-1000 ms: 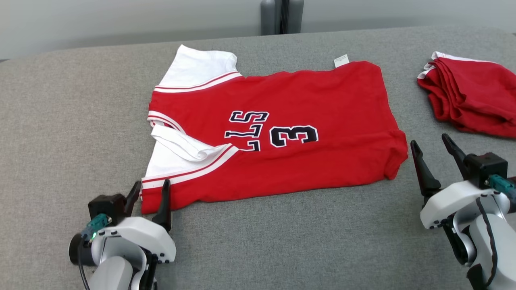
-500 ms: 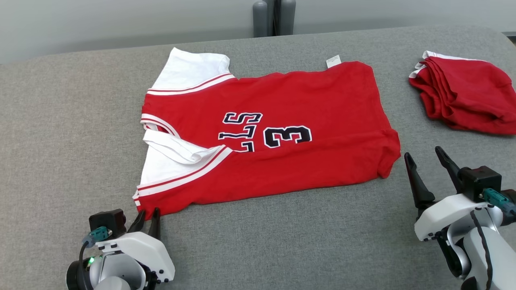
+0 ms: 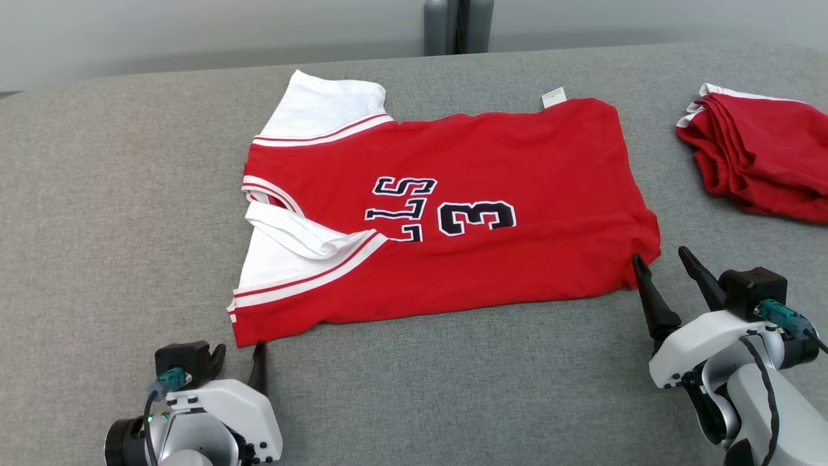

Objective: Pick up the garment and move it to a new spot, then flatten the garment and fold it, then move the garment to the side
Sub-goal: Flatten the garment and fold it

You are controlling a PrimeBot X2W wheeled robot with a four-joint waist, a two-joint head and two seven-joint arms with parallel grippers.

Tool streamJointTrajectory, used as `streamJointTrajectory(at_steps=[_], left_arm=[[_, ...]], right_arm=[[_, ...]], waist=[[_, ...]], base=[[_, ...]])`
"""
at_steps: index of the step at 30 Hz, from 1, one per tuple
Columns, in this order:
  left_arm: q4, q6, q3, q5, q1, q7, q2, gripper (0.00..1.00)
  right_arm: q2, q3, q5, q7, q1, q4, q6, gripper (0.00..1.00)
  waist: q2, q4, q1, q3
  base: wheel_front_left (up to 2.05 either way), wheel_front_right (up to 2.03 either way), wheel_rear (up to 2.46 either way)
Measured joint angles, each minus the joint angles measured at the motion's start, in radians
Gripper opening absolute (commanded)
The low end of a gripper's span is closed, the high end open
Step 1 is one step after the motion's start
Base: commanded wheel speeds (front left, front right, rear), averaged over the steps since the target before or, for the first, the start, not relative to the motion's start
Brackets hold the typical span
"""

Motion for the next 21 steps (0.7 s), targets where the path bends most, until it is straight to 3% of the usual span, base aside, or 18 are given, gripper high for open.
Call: streamJointTrajectory(at_steps=[1,2,4,5,16,21], left_arm=[[0.004,-0.007,-0.007,0.004,-0.007,-0.003,0.0,0.7],[0.009,-0.014,-0.013,0.009,-0.016,-0.01,0.0,0.7],[0.017,-0.025,-0.025,0.02,-0.035,-0.024,0.0,0.18],[0.02,-0.03,-0.028,0.024,-0.043,-0.034,0.0,0.0],[0.061,-0.06,-0.049,0.031,-0.078,-0.053,0.002,0.0],[0.069,-0.064,-0.053,0.026,-0.078,-0.062,0.005,0.0]], right_arm=[[0.0,0.004,0.004,0.0,-0.002,0.001,0.0,1.0],[-0.003,0.007,0.007,0.0,-0.004,0.001,0.0,1.0],[-0.008,0.011,0.012,0.0,-0.005,0.004,0.0,1.0],[-0.01,0.013,0.013,0.0,-0.006,0.006,0.0,1.0],[-0.021,0.021,0.046,0.0,-0.014,0.027,0.0,1.0],[-0.012,0.045,0.1,0.0,-0.021,0.108,0.0,1.0]], waist=[[0.0,0.002,-0.0001,0.001],[0.0,0.004,-0.0001,0.003],[0.0,0.007,0.0,0.005],[0.0,0.009,0.0,0.006],[0.0,0.019,0.0,0.014],[0.0,0.026,0.0,0.008]], base=[[0.0,0.0,0.0],[0.0,0.0,0.0],[0.0,0.0,0.0],[0.0,0.0,0.0],[0.0,0.0,0.0],[0.0,0.0,0.0]])
